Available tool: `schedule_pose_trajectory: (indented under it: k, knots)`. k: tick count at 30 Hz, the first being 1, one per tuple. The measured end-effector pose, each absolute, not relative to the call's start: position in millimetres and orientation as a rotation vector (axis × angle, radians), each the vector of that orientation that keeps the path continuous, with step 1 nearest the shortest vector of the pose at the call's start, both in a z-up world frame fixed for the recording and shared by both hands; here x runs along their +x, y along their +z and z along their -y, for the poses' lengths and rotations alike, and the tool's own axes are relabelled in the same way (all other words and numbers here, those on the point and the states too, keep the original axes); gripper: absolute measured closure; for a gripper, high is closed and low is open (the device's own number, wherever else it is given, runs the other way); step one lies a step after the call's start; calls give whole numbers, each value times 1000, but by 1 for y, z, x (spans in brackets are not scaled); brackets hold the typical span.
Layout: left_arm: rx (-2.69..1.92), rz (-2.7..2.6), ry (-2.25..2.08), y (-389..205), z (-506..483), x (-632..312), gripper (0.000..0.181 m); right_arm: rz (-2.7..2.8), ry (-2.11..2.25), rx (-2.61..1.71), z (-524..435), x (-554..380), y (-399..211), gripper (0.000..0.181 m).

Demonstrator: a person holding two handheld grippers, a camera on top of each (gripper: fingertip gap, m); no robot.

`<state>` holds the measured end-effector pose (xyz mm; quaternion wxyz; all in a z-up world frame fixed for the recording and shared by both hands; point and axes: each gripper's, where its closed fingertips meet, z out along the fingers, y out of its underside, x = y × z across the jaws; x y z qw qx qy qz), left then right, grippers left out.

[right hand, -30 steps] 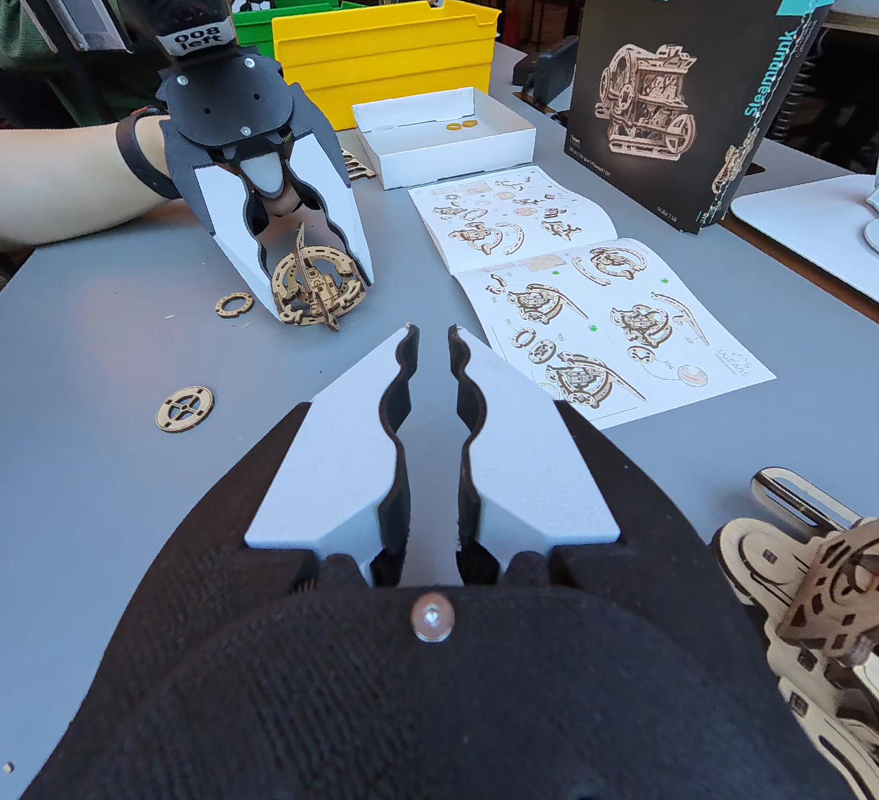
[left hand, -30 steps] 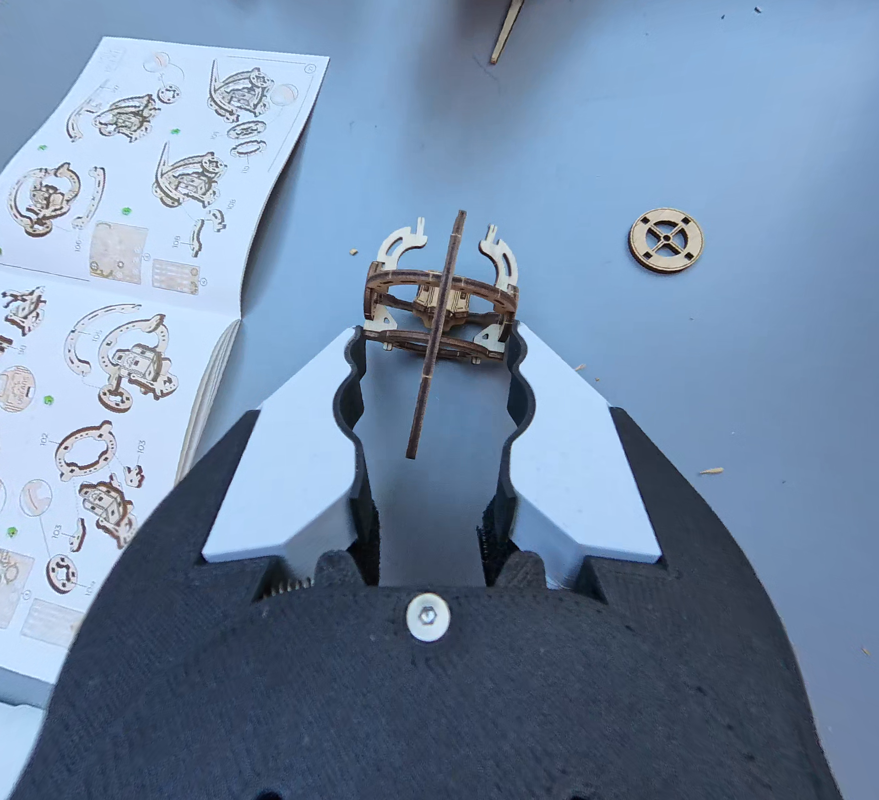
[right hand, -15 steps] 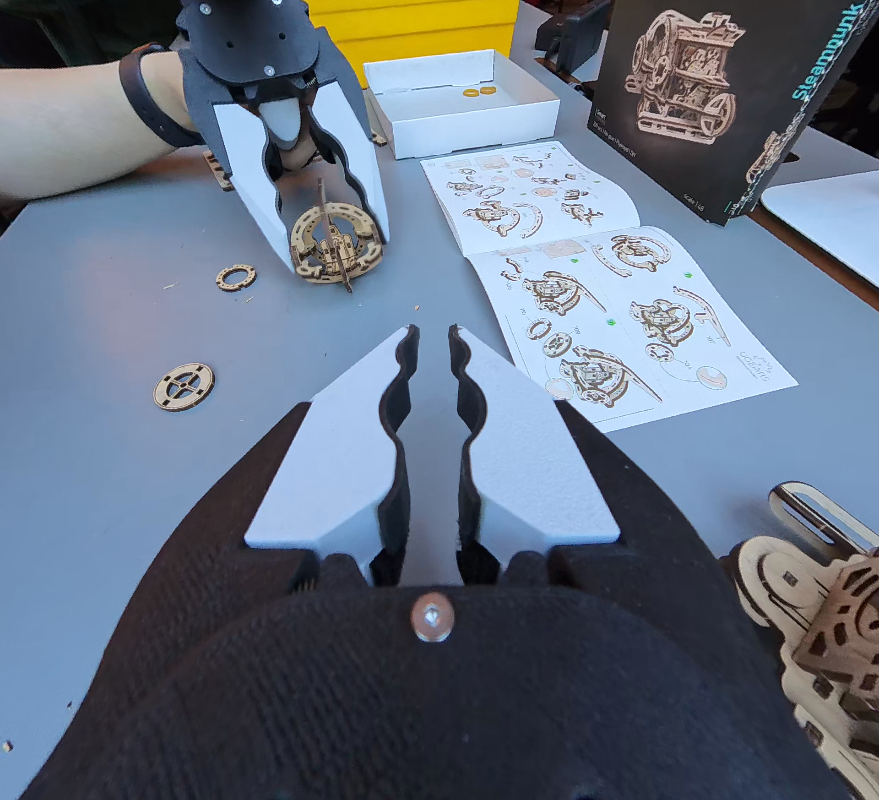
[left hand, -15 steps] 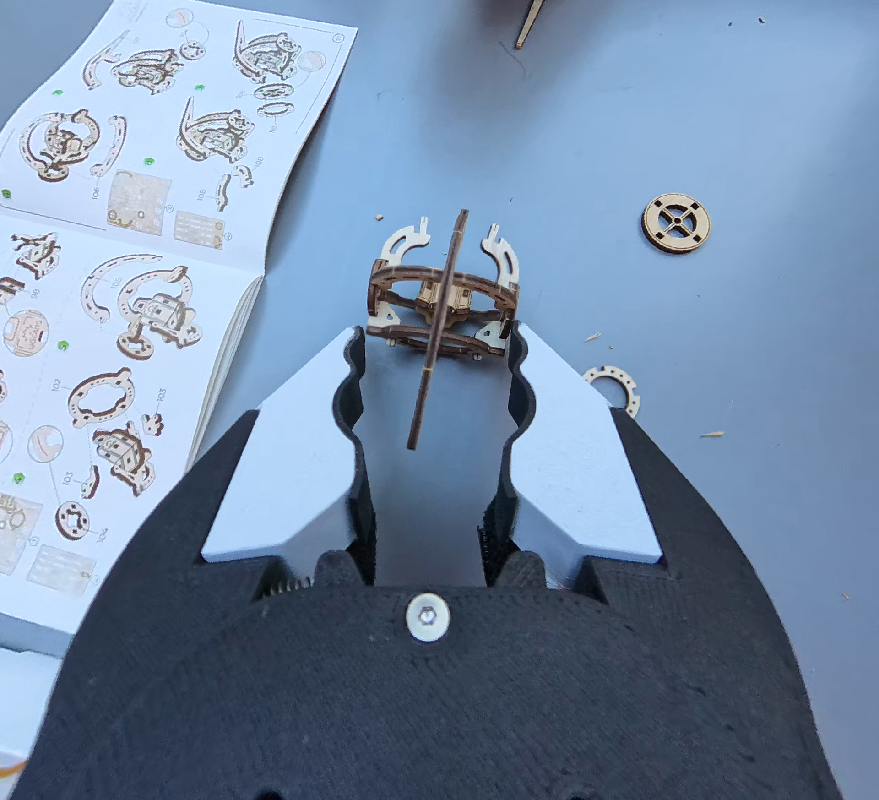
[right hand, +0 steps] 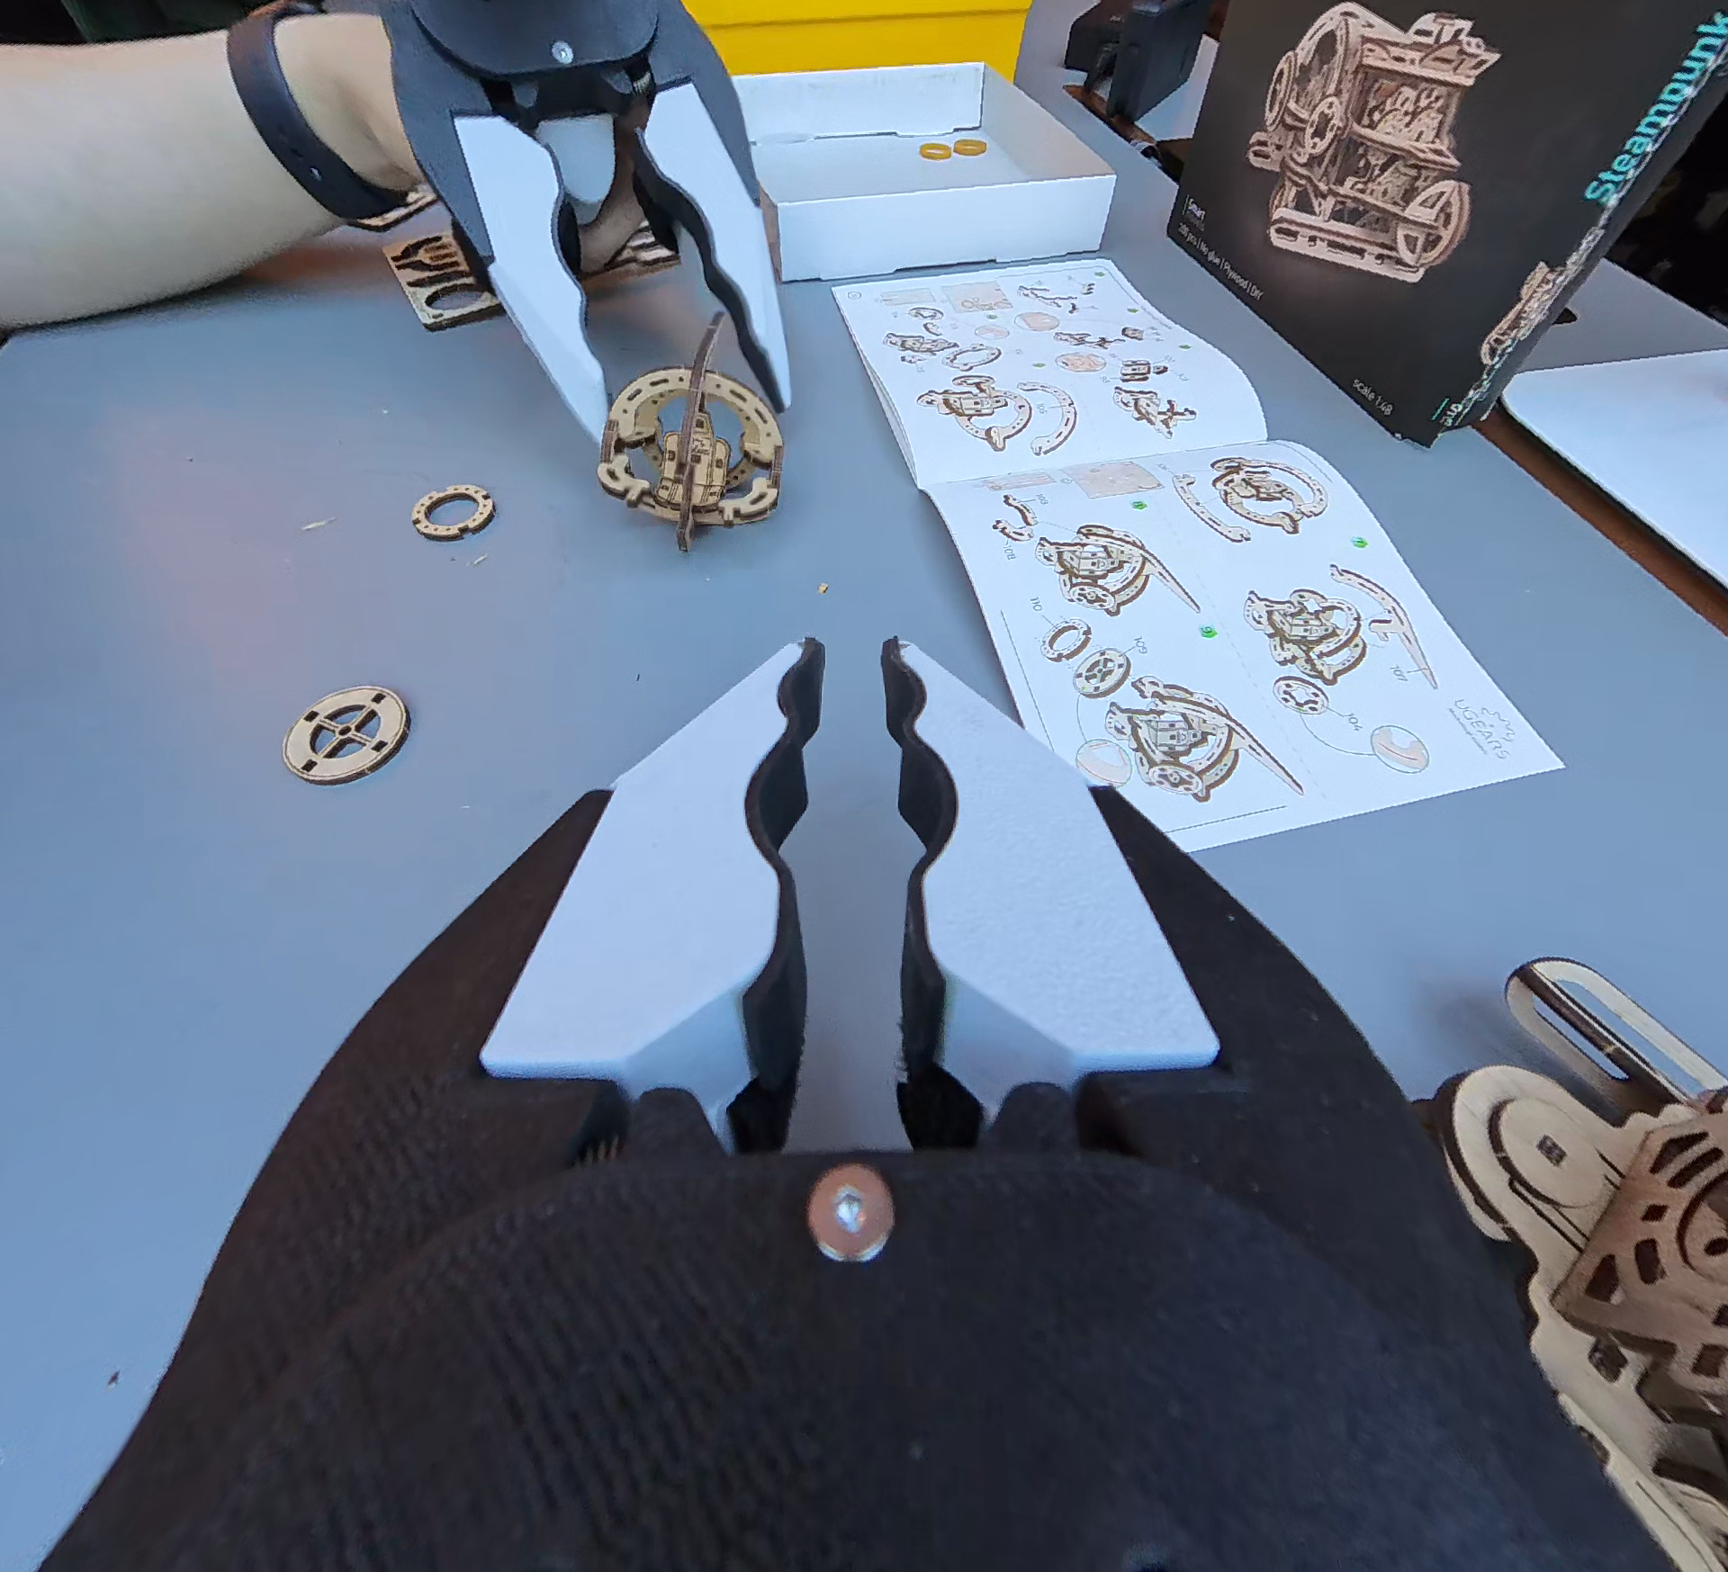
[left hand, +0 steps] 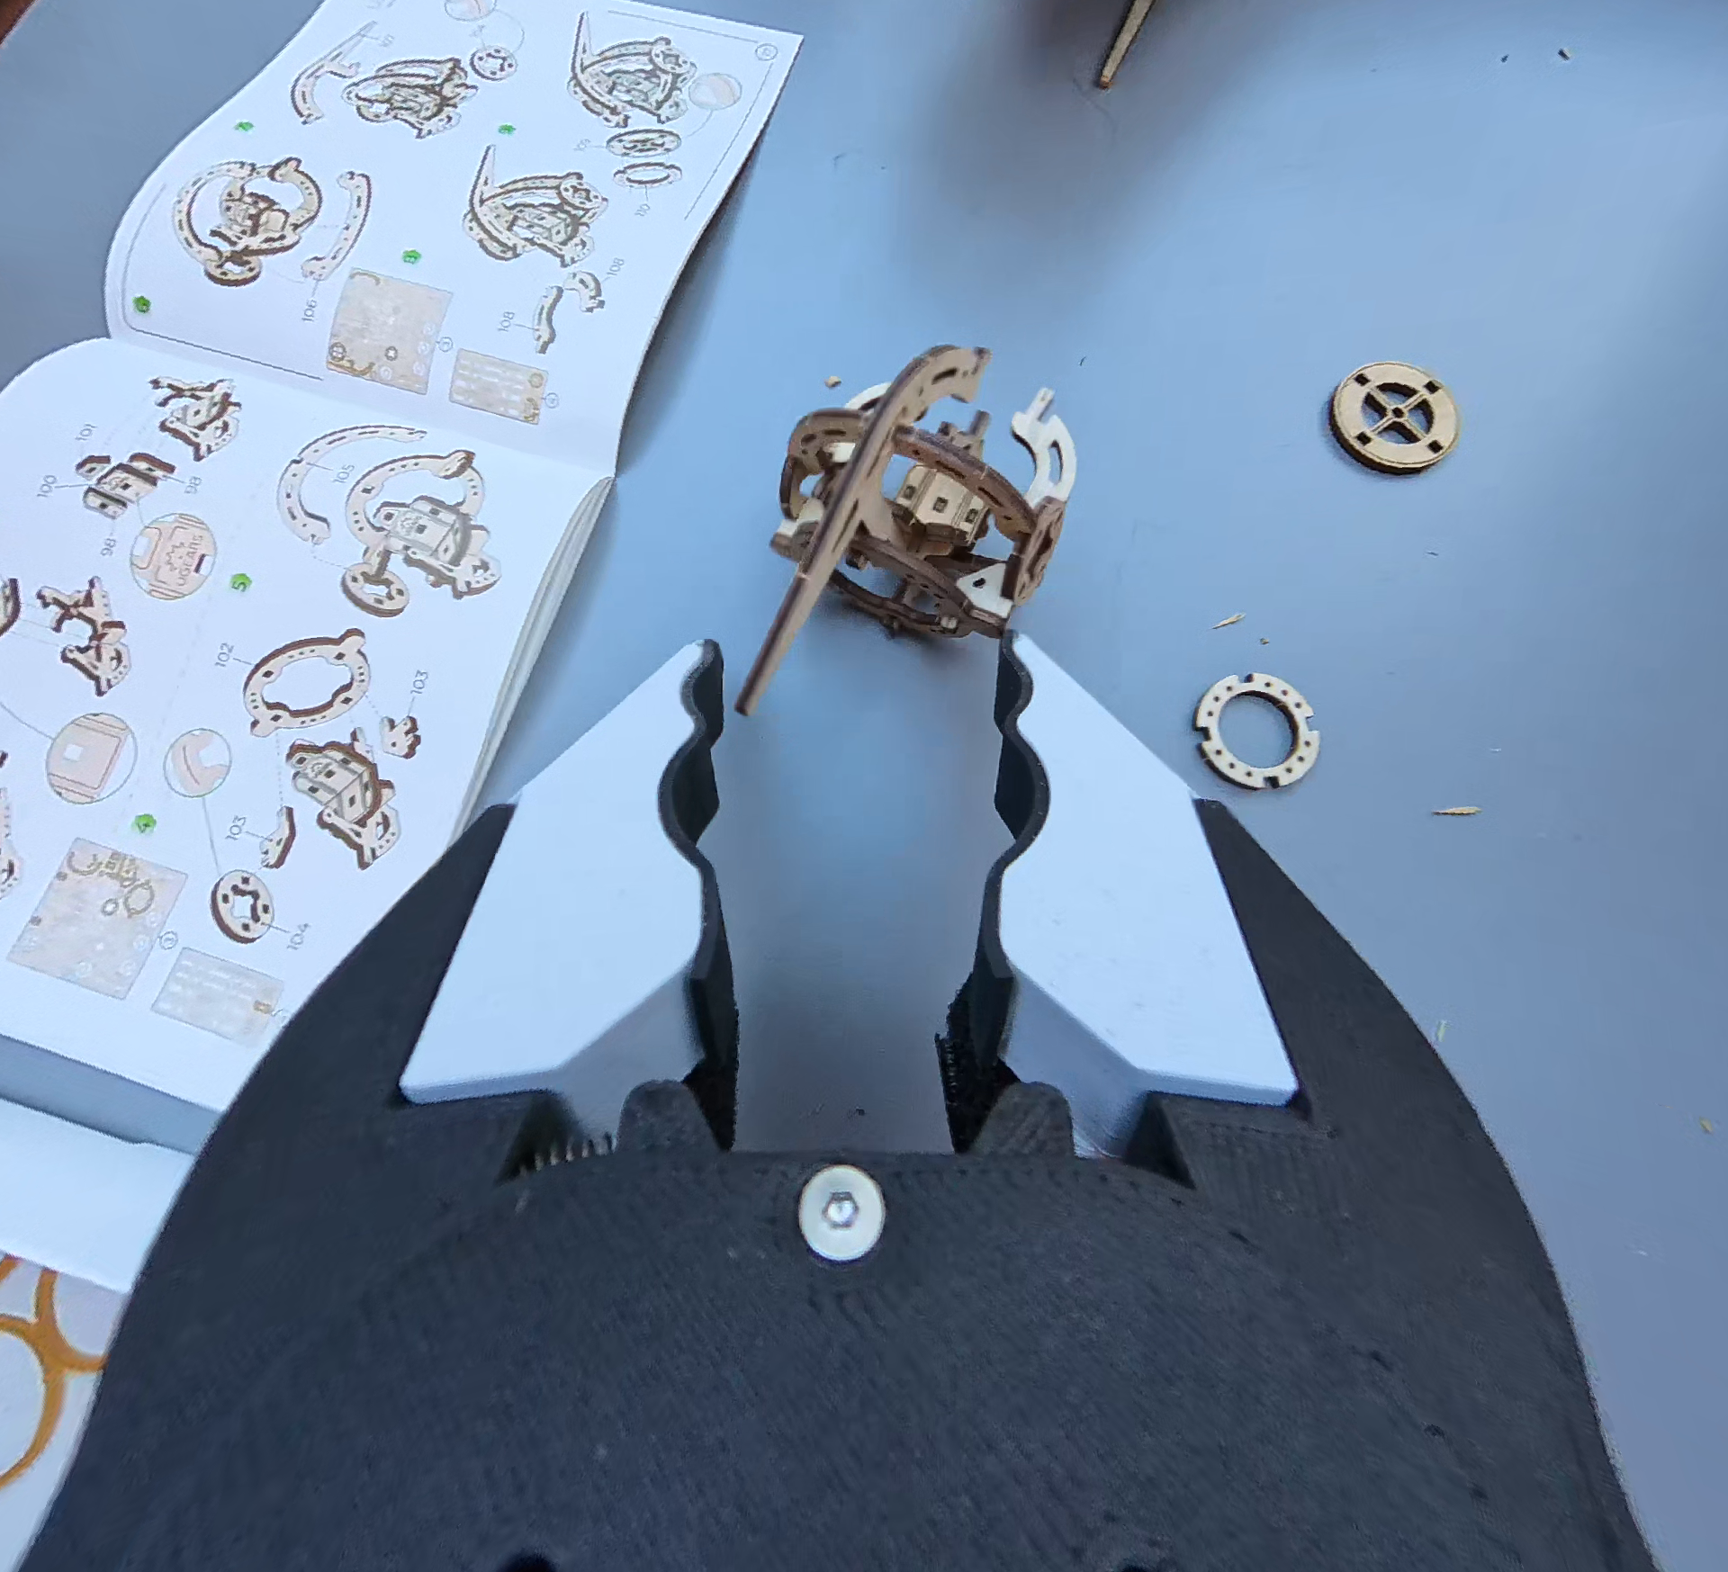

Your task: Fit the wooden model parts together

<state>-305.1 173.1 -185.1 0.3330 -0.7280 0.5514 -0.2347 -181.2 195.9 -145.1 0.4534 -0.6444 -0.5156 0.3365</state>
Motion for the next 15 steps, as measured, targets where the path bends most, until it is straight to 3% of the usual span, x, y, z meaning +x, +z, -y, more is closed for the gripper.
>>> schedule_pose_trajectory:
  k: [15]
  knots:
    - [-1919, -1304, -614, -172, -191, -324, 137, 1333, 572, -1528, -203, -179, -150, 174]
